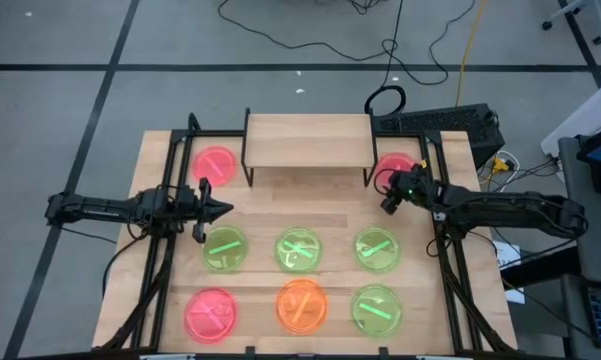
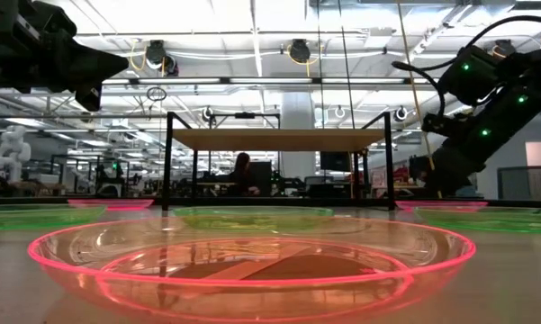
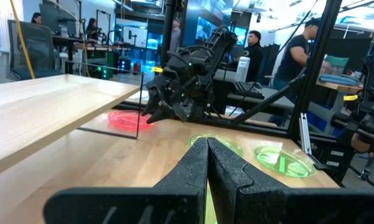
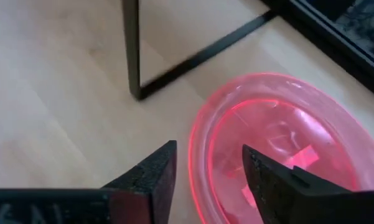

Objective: Place and stack plates onto a shelf
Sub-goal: Put the right red plate on the shelf

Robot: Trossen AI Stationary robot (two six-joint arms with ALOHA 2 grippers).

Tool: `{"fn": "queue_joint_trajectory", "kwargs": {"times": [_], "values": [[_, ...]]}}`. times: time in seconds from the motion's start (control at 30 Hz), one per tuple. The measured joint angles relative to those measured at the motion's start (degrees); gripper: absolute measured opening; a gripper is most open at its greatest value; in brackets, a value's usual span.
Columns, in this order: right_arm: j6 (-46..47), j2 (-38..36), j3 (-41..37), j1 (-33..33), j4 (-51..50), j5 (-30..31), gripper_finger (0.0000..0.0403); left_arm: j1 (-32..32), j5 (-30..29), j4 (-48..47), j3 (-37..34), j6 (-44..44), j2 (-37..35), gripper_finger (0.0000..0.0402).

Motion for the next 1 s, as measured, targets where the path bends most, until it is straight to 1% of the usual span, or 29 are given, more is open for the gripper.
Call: {"fn": "queue_joint_trajectory", "kwargs": {"times": [0.1, 0.27, 0.37, 0.53, 0.63, 0.8, 0.9, 1.0], "values": [[0.70, 0.39, 0.02, 0.02, 0.99, -1.03, 0.0169, -0.01, 0.00, 0.00, 0.00, 0.00, 0.00, 0.0010], [0.13, 0.70, 0.02, 0.00, -0.33, 0.66, 0.0169, 0.00, 0.00, 0.00, 0.00, 0.00, 0.00, 0.0010], [1.30, 2.13, 0.02, 0.07, -1.25, 1.66, 0.0169, -0.02, 0.00, 0.00, 0.01, 0.00, 0.00, 0.0010], [2.30, 5.28, 0.02, 1.84, 0.16, 2.10, 0.0169, -0.02, 0.00, 0.00, 0.00, 0.00, -0.01, 0.0010], [2.37, 6.27, 0.02, 1.88, 0.41, 3.58, 0.0169, -0.02, 0.00, 0.00, 0.00, 0.01, 0.00, 0.0010], [3.17, 7.38, 0.02, 1.53, 0.57, 4.20, 0.0169, 0.00, 0.00, -0.01, 0.01, 0.02, 0.00, 0.0010], [4.67, 8.26, 0.02, 1.05, -0.20, 5.51, 0.0160, -0.02, 0.00, -0.01, 0.01, 0.00, -0.02, 0.0010], [5.64, 9.40, 0.02, 0.47, -0.77, 5.65, 0.0142, -0.01, 0.00, 0.00, 0.00, 0.00, 0.00, 0.0010]]}}
